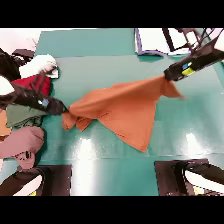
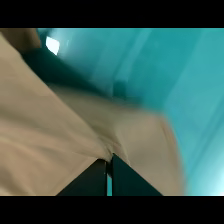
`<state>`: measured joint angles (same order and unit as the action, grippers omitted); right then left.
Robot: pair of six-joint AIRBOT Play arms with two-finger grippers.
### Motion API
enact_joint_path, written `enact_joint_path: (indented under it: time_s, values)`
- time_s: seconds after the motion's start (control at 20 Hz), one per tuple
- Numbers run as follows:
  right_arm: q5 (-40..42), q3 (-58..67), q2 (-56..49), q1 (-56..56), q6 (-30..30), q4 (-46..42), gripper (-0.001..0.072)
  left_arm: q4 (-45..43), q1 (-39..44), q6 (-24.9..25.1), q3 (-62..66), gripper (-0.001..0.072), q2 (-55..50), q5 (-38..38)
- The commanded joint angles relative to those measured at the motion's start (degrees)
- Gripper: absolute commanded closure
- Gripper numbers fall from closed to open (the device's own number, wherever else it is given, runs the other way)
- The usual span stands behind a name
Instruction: Fold the shirts.
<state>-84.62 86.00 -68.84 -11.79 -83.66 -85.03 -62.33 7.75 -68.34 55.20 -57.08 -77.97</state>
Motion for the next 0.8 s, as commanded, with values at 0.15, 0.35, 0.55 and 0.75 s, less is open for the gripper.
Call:
enact_joint_path:
  time_s: [0.15,0.35,0.55,0.75]
  values:
    - [2.40,-9.88,5.29,-1.31,0.07,-0.04,0.0698,8.96,-0.04,1.31,-5.62,0.0085,-0.52,-2.71]
    - [2.75,-10.16,6.01,-1.11,0.07,0.02,0.0698,5.44,-0.07,-2.12,0.50,0.0085,-0.55,8.28]
    - [4.15,-10.21,5.97,-1.11,0.09,3.08,0.0698,0.57,-0.07,-6.67,2.05,0.0086,-4.68,19.74]
    - [4.61,-10.21,5.97,-1.11,0.09,3.13,0.0698,1.25,-1.29,-6.38,2.54,0.0085,-18.34,20.31]
